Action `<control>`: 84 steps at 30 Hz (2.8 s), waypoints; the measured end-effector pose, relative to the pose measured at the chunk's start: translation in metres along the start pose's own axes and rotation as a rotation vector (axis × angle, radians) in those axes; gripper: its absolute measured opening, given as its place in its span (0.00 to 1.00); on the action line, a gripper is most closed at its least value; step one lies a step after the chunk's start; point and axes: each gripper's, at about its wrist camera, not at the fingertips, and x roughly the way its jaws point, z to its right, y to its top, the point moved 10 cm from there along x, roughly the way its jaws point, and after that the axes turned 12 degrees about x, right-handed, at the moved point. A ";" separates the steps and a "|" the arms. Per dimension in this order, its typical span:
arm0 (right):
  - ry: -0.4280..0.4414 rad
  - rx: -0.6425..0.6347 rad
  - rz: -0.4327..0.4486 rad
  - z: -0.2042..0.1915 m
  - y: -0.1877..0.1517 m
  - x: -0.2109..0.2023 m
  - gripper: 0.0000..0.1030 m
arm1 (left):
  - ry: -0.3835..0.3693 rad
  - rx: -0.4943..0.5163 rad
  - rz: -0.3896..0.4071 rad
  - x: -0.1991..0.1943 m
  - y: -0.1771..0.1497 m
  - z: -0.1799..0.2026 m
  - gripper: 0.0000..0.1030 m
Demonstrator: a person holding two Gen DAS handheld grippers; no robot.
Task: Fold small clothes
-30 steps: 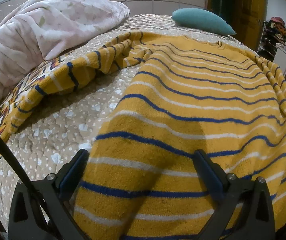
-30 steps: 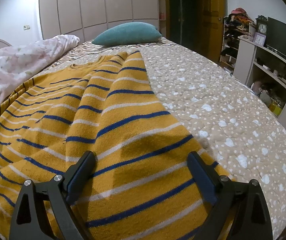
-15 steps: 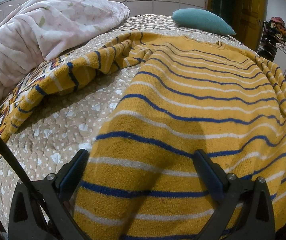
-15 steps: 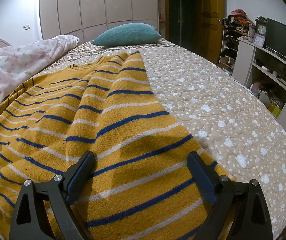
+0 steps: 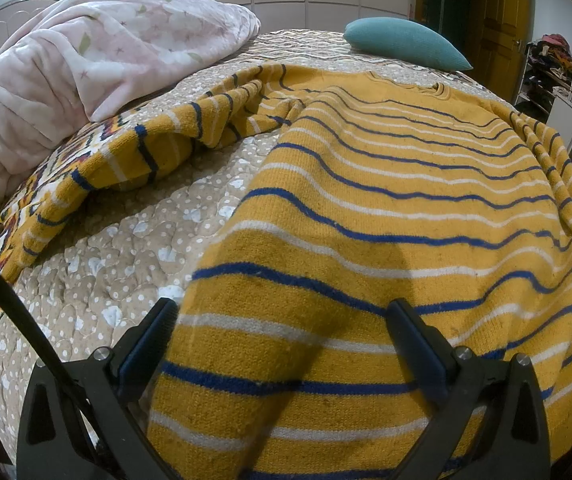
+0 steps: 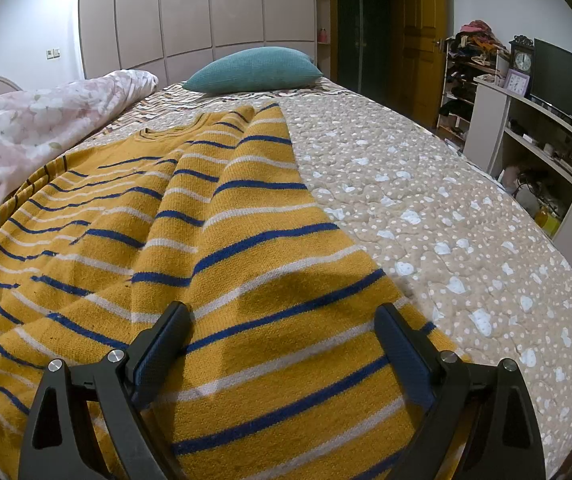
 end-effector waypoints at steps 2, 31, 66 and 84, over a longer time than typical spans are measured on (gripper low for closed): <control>0.000 0.000 0.000 0.000 0.000 0.000 0.93 | 0.000 0.000 0.000 0.000 0.000 0.000 1.00; 0.257 0.078 -0.234 -0.008 0.110 0.064 0.90 | -0.068 0.002 0.062 -0.056 0.029 0.017 1.00; 0.043 0.239 -0.228 0.110 -0.013 -0.030 0.64 | -0.125 0.031 0.120 -0.104 0.030 0.043 1.00; -0.117 0.637 -0.027 0.323 0.159 -0.058 0.10 | -0.112 0.012 0.114 -0.106 0.035 0.030 1.00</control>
